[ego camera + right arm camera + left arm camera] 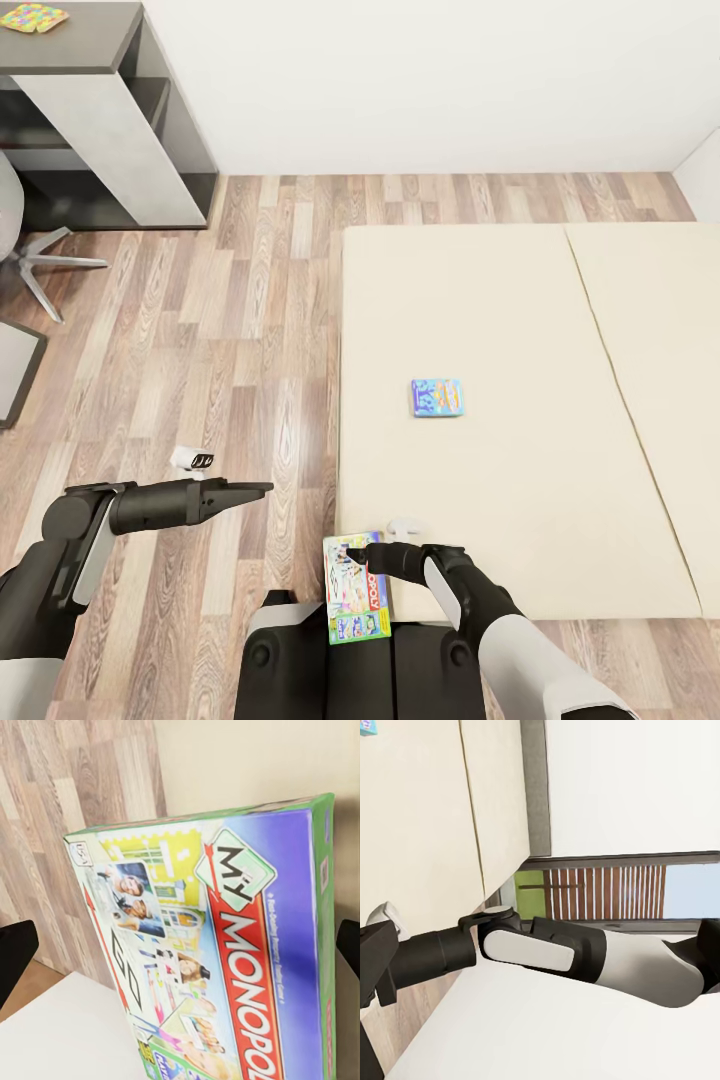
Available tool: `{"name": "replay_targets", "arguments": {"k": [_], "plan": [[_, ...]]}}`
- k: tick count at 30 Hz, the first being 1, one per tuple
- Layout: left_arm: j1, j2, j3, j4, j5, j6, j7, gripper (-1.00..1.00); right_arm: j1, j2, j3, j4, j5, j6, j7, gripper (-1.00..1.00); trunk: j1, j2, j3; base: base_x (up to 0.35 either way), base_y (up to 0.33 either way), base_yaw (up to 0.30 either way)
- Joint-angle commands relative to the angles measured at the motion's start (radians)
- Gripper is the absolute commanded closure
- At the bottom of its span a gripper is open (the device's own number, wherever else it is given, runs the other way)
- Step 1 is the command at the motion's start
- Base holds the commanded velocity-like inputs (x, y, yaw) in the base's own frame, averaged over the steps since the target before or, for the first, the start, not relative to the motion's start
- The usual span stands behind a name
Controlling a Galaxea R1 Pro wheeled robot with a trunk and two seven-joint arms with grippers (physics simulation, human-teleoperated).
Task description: Put all the toys in the child's room - the three board games (two on the bed and one on the table), the two jigsaw puzzles on the table, and the tennis ball on the table - inside the toy box on the table in the child's room.
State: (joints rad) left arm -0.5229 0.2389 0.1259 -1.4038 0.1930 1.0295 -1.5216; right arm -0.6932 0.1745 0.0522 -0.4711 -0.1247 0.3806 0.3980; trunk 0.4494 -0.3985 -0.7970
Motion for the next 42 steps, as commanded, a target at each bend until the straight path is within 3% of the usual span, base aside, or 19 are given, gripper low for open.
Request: {"name": "replay_targets", "arguments": {"k": [1,33,42], "plan": [[0.0,0.0,0.0,0.0,0.0,0.011,-0.003,-1.0,0.0,0.0,0.001,-0.001,-0.01,0.008,-0.002,-1.0,0.001,-0.001,-0.001,0.0,0.0,0.0],[0.0,0.0,0.0,0.0,-0.001,0.011,-0.003,-1.0,0.0,0.0,0.002,-0.006,-0.01,0.004,-0.002,-1.0,0.001,-0.001,-0.001,0.0,0.0,0.0],[0.0,0.0,0.005,0.0,-0.001,0.011,-0.003,-1.0,0.0,0.0,0.003,-0.007,-0.01,0.003,-0.002,-1.0,0.001,-0.001,0.011,0.0,0.0,0.0]]}}
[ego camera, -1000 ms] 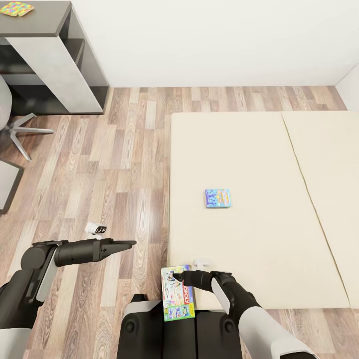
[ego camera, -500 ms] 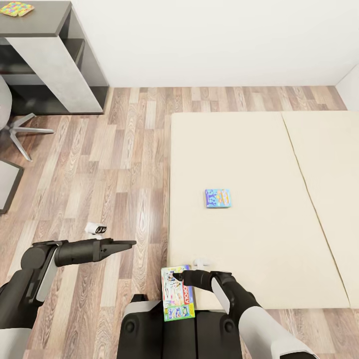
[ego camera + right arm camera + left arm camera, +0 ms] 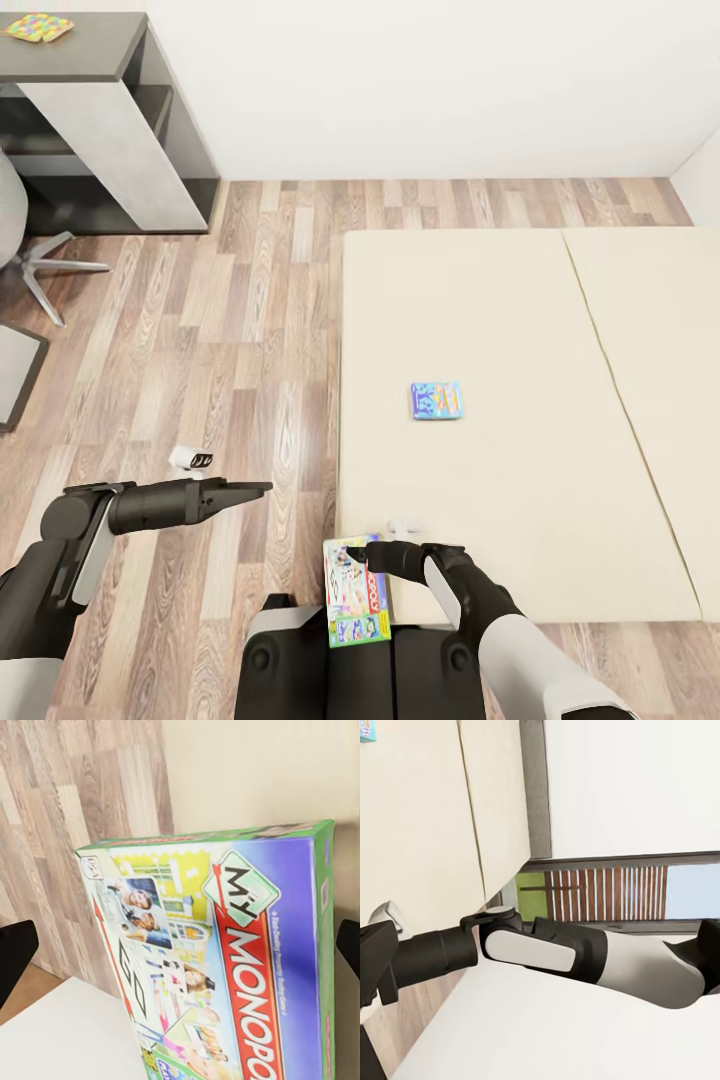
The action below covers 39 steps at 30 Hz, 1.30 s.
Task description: Put all the toys in the child's room - the three board games (two on the bed and one on the table), the two jigsaw puzzles on the table, and the tennis ball on the table - inside the toy box on the table in the child's room.
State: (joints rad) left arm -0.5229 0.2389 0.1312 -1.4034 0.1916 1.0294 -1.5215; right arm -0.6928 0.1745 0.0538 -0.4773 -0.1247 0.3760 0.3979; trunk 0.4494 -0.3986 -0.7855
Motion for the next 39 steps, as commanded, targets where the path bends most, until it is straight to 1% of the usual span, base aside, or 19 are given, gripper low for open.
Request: {"name": "replay_targets", "arguments": {"k": [1,39], "plan": [[0.0,0.0,0.0,-0.001,0.0,0.011,-0.003,-1.0,0.0,0.0,0.001,-0.001,-0.01,0.008,-0.002,-1.0,0.001,-0.001,0.001,0.0,0.0,0.0],[0.0,0.0,0.001,0.0,-0.001,0.01,-0.003,-1.0,0.0,0.0,0.001,-0.001,-0.009,0.006,-0.004,-1.0,0.001,-0.001,0.063,0.0,0.0,0.0]]}}
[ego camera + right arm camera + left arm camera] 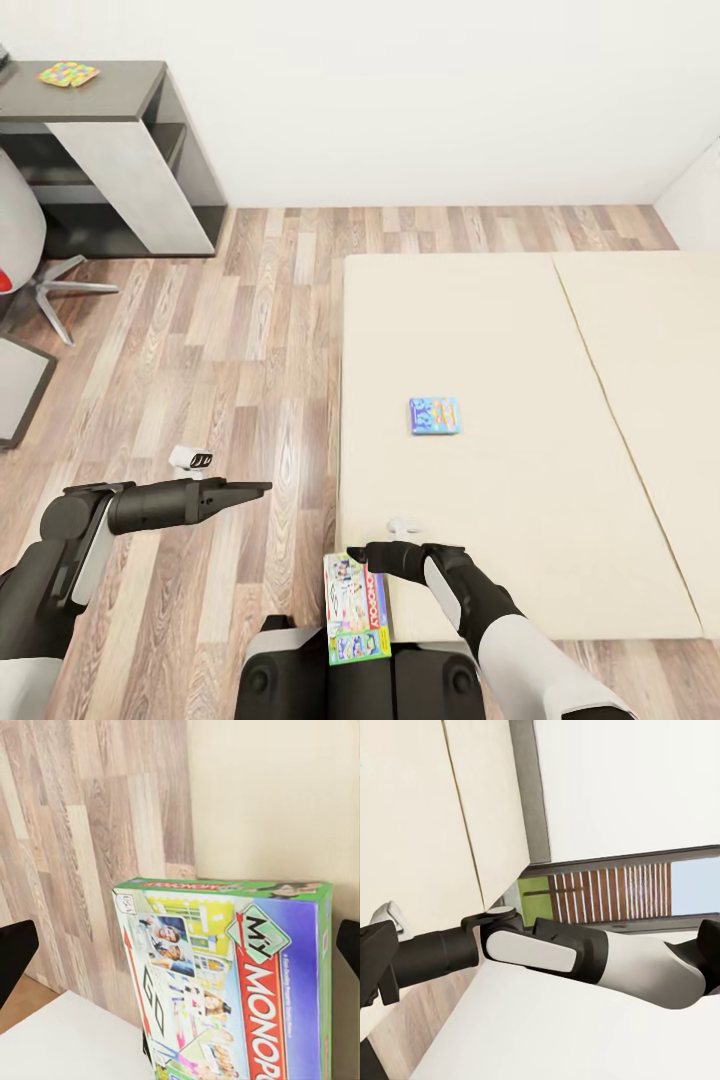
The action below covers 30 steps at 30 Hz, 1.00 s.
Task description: Put all the toys in the child's room - the three board games (two on the bed and one on the table), the two jigsaw puzzles on the table, and the tennis ball on the table - inside the toy box on the table in the child's room.
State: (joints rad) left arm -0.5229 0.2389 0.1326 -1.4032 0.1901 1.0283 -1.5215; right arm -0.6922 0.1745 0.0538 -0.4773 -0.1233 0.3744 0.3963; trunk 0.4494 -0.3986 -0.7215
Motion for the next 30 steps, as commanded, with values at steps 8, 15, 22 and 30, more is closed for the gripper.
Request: {"name": "replay_targets", "arguments": {"k": [8,15,22,30], "plan": [[0.0,0.0,0.0,0.0,-0.001,0.01,-0.002,-1.0,0.0,0.0,0.001,-0.001,-0.01,0.008,-0.002,-1.0,0.001,-0.001,0.012,0.0,0.0,0.0],[0.0,0.0,0.0,0.001,-0.004,0.008,0.0,-1.0,0.0,0.0,0.001,-0.004,-0.01,0.006,-0.003,-1.0,0.001,-0.001,0.024,0.0,0.0,0.0],[0.0,0.001,0.002,0.035,-0.006,0.004,0.004,-1.0,-0.001,0.0,0.001,-0.009,-0.01,0.005,-0.008,-1.0,0.001,-0.001,0.035,0.0,0.0,0.0],[0.0,0.032,0.009,0.095,-0.028,0.0,0.015,-1.0,0.0,0.0,0.0,-0.12,-0.01,0.012,-0.013,-1.0,0.001,-0.001,0.048,0.0,0.0,0.0]]}}
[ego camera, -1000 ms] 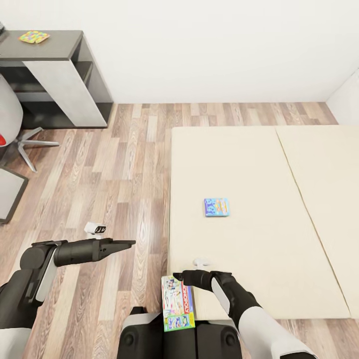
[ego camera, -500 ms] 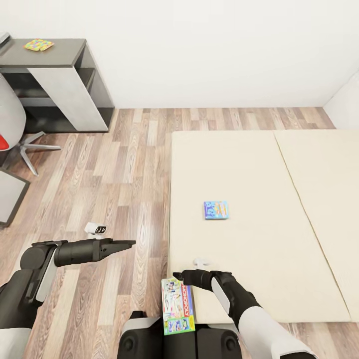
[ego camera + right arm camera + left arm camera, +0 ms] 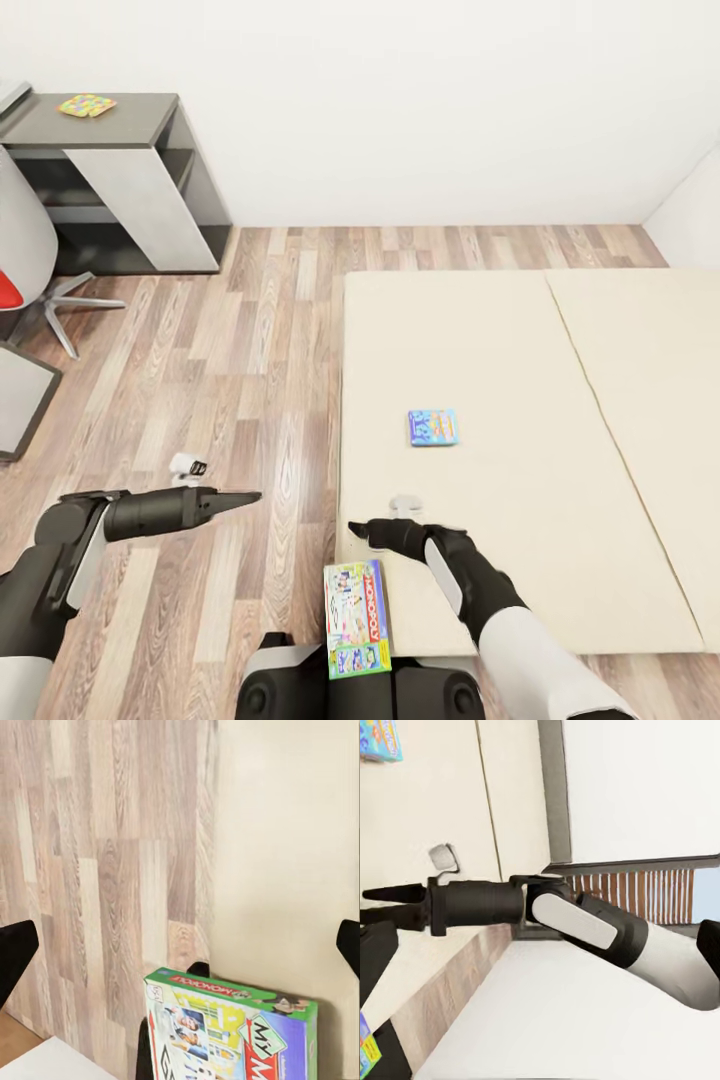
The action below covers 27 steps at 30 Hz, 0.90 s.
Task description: Put all the toys in the child's room - the three board games (two on the bed and one on the table), the two jigsaw puzzles on the table, and the tennis ball on the table - inside the toy box on the table in the child's room.
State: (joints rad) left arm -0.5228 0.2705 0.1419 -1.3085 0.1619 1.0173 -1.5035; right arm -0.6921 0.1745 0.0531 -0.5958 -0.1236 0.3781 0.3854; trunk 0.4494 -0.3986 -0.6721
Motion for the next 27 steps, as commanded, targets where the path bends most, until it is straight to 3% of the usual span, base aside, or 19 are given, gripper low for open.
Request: {"name": "replay_targets", "arguments": {"k": [1,3,10,18,27], "plan": [[0.0,0.007,0.001,0.015,-0.005,0.009,0.0,-1.0,-0.001,0.0,0.001,-0.031,-0.01,0.014,-0.001,-1.0,0.001,-0.001,0.001,0.0,0.0,0.0],[0.0,0.014,0.002,0.046,-0.017,-0.005,0.004,-1.0,0.003,0.0,0.0,-0.081,-0.01,0.033,-0.001,-1.0,0.001,-0.001,0.004,0.0,0.0,0.0],[-0.002,0.038,0.029,0.232,-0.115,-0.103,0.052,-1.0,0.072,0.0,-0.002,-0.221,-0.01,0.084,-0.004,-1.0,0.001,-0.001,0.015,0.0,0.0,0.0],[-0.007,0.041,0.068,0.3,-0.136,-0.158,0.134,-1.0,0.083,0.0,-0.006,-0.243,-0.01,0.087,-0.005,-1.0,0.001,-0.001,0.028,0.0,0.0,0.0],[-0.009,0.041,0.073,0.294,-0.136,-0.155,0.17,-1.0,0.083,0.0,-0.008,-0.245,-0.01,0.087,-0.008,-1.0,0.001,-0.001,0.043,0.0,0.0,0.0]]}}
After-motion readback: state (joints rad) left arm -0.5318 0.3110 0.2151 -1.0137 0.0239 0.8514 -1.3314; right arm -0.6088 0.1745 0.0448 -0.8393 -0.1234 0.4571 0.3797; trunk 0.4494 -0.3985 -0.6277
